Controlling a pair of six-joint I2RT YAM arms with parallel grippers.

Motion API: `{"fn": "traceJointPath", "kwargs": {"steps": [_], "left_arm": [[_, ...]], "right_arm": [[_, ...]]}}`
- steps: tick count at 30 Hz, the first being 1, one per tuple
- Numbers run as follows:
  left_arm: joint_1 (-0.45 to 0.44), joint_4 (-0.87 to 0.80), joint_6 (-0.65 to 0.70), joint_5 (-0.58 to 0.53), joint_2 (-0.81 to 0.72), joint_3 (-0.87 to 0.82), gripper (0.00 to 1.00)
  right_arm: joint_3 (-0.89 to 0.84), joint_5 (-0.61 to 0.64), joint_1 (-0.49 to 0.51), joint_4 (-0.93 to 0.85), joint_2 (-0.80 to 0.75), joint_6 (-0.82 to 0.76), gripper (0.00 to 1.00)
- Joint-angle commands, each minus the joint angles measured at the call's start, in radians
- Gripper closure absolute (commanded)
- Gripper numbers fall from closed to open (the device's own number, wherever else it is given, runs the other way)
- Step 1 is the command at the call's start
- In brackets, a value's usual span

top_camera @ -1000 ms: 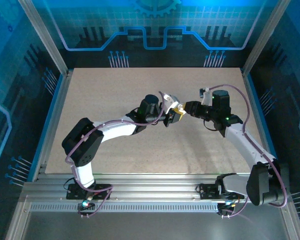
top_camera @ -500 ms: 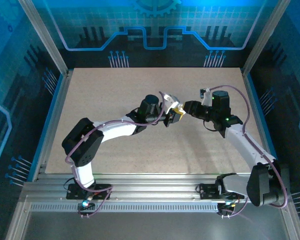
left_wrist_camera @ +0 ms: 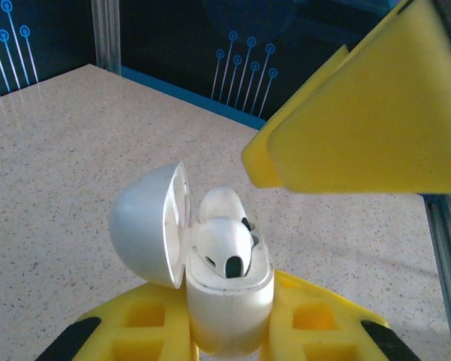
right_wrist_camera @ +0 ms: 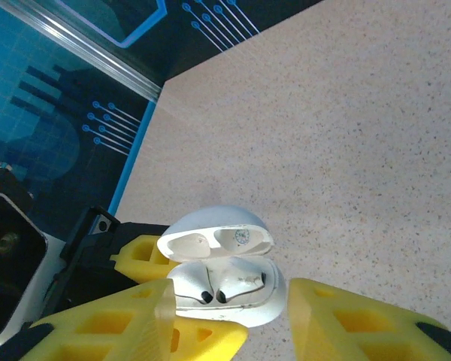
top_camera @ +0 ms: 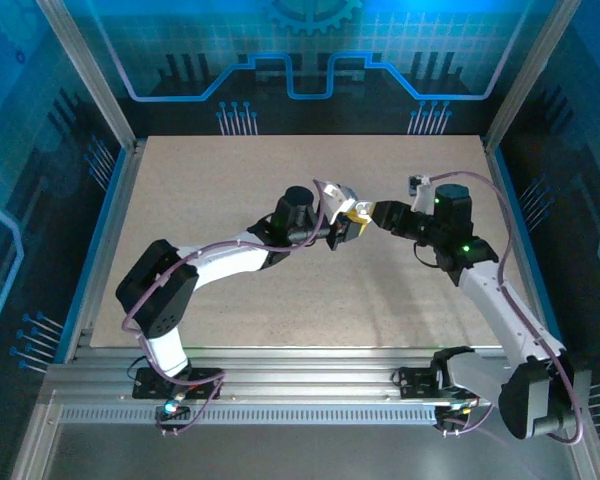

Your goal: Insert wireless bluetooth earbuds into charging case

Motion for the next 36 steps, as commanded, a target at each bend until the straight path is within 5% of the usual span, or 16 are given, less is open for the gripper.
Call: {"fn": "traceJointPath", "kwargs": {"steps": [1,18,36], "left_arm": [[-0.006,0.023,-0.010,0.014,-0.053,-0.021,0.90],[-0.007,-0.079,0.000,0.061,-0.166,-0.050,0.90],[-0.007,-0.142,0.004,0.089,-0.239,-0.071,0.90]], "right_arm": [[-0.022,0.010,-0.025,-0.017,-0.047,-0.040,0.53],[-0.115,-0.037,-0.121,0.014,-0.240,-0.101,0.38],[-0.130,-0.140,-0.168,0.003,-0.274,-0.188,0.21]]}}
